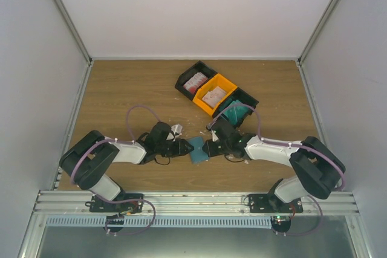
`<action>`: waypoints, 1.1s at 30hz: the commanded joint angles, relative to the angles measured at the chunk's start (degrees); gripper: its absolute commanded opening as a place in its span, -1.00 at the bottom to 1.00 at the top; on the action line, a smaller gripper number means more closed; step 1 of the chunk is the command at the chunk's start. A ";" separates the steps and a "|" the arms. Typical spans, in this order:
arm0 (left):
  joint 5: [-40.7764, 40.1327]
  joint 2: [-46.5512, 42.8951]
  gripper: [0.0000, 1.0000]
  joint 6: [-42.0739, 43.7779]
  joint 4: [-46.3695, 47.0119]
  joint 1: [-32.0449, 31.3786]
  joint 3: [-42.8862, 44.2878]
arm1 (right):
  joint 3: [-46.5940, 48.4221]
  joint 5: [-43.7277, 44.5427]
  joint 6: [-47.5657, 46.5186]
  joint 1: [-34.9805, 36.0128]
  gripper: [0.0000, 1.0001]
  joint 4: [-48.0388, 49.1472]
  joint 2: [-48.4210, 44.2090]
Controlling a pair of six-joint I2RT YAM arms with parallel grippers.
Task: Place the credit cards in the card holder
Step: Close the card holder at the center of the board.
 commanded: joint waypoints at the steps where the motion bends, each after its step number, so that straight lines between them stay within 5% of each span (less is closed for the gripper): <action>1: -1.44 1.27 -0.16 2.34 -2.74 0.26 0.77 | 0.69 1.18 -0.96 1.40 -0.71 -3.22 1.67; 12: 0.29 6.32 -0.20 8.87 -7.70 0.65 4.90 | -1.24 -10.48 1.33 1.88 -0.88 8.36 3.35; 22: -7.27 4.45 -0.39 16.31 -20.46 0.70 6.23 | 1.52 9.62 -5.70 1.49 -0.42 -6.38 -4.62; 33: -6.66 5.60 -0.39 17.80 -21.98 0.71 8.50 | 2.87 0.46 -17.66 1.94 -0.12 -7.65 0.62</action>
